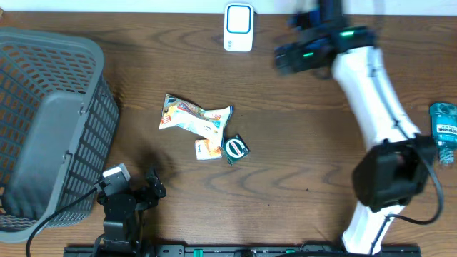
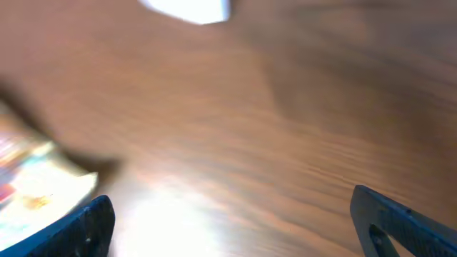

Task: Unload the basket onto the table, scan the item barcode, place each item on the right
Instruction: 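Reach the right gripper left and grasp the snack bag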

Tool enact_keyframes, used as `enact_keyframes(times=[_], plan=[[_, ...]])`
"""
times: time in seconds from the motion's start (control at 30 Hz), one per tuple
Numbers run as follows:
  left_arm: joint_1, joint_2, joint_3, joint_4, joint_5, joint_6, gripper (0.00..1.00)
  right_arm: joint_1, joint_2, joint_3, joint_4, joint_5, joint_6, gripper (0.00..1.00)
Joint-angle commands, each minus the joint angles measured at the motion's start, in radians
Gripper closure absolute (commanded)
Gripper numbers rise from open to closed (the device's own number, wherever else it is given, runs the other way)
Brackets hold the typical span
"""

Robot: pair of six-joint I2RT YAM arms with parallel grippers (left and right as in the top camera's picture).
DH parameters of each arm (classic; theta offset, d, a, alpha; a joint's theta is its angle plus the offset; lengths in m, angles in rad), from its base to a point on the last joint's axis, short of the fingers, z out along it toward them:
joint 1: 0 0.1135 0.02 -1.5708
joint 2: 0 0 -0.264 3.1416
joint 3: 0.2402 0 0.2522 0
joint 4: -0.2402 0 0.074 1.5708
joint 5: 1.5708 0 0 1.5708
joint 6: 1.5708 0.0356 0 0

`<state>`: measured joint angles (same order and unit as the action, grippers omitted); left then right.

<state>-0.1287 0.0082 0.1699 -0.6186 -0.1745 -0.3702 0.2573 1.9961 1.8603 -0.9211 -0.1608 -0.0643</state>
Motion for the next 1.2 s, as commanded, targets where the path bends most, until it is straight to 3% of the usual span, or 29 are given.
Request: enact_keyframes(times=[0.0,0.33,0.87,1.0,1.13,1.17], plan=[[0.001,-0.004,-0.011,-0.010,-0.010,-0.009,0.02,0.125,0.032,-0.017,-0.011,-0.025,-0.080,0.01],[0.001,-0.004,-0.011,-0.010,-0.010,-0.009,0.02,0.392,0.075,-0.018,0.011,-0.010,-0.282,0.01],[0.001,-0.004,-0.011,-0.010,-0.010,-0.009,0.02,0.553,0.292,-0.018,0.113,0.142,-0.389,0.01],[0.002,-0.004,-0.011,-0.010,-0.010,-0.009,0.02,0.576,0.343,-0.018,0.165,0.310,-0.374,0.18],[0.001,-0.004,-0.011,-0.010,-0.010,-0.009,0.02,0.593,0.355,-0.018,0.209,0.425,-0.285,0.48],[0.001,-0.004,-0.011,-0.010,-0.010,-0.009,0.02,0.594,0.354,-0.017,0.216,0.425,-0.270,0.51]])
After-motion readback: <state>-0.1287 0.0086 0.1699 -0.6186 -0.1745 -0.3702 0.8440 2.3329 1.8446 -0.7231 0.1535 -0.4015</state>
